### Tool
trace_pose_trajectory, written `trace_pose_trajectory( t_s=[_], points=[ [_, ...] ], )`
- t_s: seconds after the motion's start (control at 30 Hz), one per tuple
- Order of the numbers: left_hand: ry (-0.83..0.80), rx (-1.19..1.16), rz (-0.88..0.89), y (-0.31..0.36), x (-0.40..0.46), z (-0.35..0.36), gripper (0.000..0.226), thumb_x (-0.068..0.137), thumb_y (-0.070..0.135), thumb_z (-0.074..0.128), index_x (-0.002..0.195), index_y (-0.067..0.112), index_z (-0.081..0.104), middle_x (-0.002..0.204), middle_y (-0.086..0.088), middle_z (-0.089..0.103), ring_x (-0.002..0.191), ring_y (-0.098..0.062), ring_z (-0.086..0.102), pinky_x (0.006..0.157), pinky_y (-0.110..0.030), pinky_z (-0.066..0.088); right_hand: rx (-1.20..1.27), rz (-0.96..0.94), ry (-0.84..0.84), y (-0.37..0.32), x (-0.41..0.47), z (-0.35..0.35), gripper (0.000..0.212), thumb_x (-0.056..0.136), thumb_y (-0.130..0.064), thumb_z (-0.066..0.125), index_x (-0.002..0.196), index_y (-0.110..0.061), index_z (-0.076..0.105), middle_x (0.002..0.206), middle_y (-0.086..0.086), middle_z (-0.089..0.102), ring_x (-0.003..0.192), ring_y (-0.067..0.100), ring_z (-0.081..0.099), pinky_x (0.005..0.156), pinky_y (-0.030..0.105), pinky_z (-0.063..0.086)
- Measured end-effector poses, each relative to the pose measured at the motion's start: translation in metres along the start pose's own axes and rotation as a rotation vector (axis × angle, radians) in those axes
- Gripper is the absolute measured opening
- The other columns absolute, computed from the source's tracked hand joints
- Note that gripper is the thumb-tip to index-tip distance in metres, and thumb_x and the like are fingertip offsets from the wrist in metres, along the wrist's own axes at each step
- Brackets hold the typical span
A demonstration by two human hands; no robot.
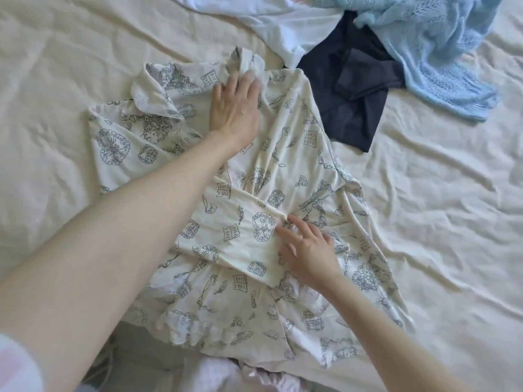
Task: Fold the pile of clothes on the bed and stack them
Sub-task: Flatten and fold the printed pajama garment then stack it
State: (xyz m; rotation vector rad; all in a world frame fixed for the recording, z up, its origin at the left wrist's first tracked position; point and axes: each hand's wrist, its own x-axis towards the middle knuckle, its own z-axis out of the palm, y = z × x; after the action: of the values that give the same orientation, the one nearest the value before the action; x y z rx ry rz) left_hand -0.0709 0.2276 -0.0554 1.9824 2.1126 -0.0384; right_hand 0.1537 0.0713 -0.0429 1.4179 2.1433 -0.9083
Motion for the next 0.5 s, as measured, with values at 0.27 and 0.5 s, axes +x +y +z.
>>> trace_pose_trajectory(
  t_s=[0.27, 0.5],
  points=[
    [-0.160, 0.001, 0.031, 0.022, 0.038, 0.006, 0.061, 0.094, 0.030, 0.035, 0.148, 0.008, 0.017, 0.158, -0.009, 0.009, 0.145, -0.028, -0.005, 0.111, -0.056, -0.009, 0.031, -0.050, -0.054, 0.012, 0.002, -0.008, 0.038, 0.100, -0.039, 0.035, 0.137, -0.043, 0.039, 0.155, -0.009, 0.021, 0.139, 0.016, 0.024, 0.105, 0.044, 0.025],
    [-0.213, -0.059, 0.131, 0.016, -0.011, 0.009, 0.055, 0.102, 0.030, 0.023, 0.150, 0.010, 0.007, 0.159, -0.007, -0.001, 0.146, -0.022, -0.003, 0.113, -0.050, -0.011, 0.026, -0.067, -0.091, 0.013, 0.000, -0.011, 0.043, 0.100, -0.034, 0.036, 0.142, -0.041, 0.033, 0.159, -0.008, 0.013, 0.143, 0.015, 0.017, 0.111, 0.046, 0.016]
  ],
)
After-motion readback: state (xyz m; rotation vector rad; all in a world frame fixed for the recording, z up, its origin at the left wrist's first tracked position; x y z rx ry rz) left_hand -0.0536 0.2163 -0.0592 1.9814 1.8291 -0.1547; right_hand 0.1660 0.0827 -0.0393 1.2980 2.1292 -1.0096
